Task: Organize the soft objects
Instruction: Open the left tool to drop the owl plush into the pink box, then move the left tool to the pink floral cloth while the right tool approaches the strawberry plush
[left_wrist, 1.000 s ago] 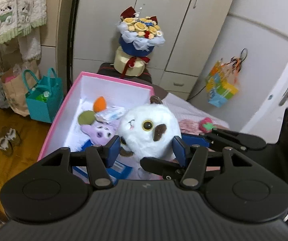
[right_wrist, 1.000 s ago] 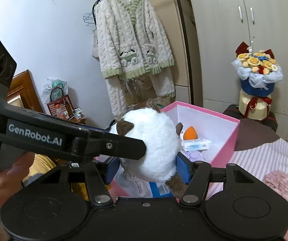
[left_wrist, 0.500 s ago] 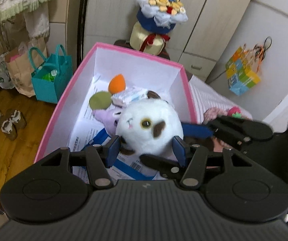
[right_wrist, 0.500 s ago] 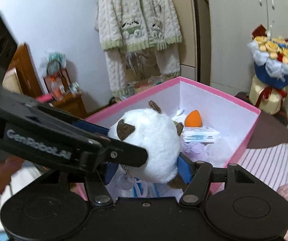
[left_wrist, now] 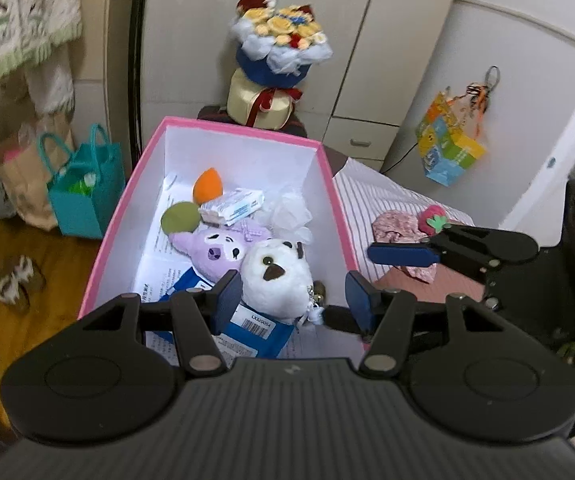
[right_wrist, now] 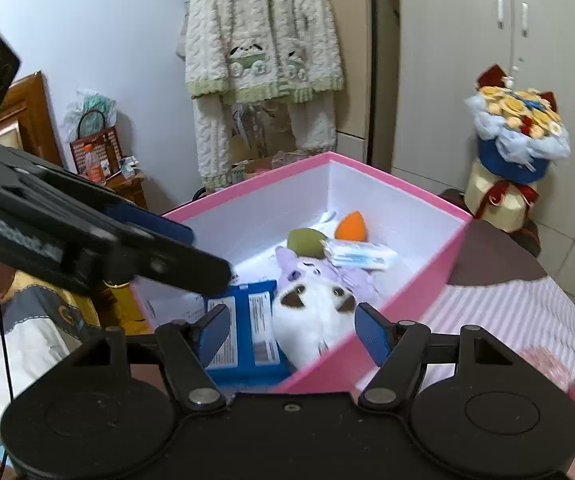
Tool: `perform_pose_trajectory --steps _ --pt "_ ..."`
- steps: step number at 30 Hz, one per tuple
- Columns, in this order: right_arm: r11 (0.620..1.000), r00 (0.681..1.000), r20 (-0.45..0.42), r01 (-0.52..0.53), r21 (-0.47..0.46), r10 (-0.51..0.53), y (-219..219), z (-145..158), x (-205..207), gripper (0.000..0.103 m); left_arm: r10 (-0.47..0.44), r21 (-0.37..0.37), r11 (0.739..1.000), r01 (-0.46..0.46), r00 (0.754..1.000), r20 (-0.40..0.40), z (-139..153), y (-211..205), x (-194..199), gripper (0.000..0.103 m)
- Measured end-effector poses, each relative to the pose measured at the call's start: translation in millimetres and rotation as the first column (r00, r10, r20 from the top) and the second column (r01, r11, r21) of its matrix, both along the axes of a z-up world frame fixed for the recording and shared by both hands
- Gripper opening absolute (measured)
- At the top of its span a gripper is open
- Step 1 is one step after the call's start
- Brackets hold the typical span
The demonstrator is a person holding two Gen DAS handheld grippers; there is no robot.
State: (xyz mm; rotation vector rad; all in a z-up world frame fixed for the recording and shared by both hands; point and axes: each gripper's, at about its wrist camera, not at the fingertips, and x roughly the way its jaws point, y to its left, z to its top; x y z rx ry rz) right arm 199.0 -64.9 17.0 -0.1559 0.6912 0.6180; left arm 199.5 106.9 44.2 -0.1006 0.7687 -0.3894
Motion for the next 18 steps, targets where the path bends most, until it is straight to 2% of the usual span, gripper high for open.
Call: perform_pose_trajectory --steps 3,6,14,18 --pt "1.0 1.0 0.016 0.017 0.01 -0.017 -13.7 7.2 -16.0 0.074 -0.024 0.04 0.999 0.022 0.998 0.054 11.3 -4.0 -17.8 0.057" --pt "0.999 0.998 0.039 0.039 -0.001 -0.039 -28.6 15.0 -33.4 0.074 -0.055 0.049 0.997 0.051 0.995 0.088 21.0 -8.1 -34.0 0.058" --pt "0.991 0.989 0.069 0.131 -0.015 -0.13 -85.9 26.6 -65.8 0.074 -0.144 0.067 0.988 0.136 0.98 0.135 32.6 -33.4 -64.3 0.06" --pt "0.983 0.977 0.105 0.185 0.004 -0.184 -127.9 24.1 -79.9 0.076 -0.21 0.058 0.977 0.203 0.966 0.149 40.3 -60.4 -60.2 0.064"
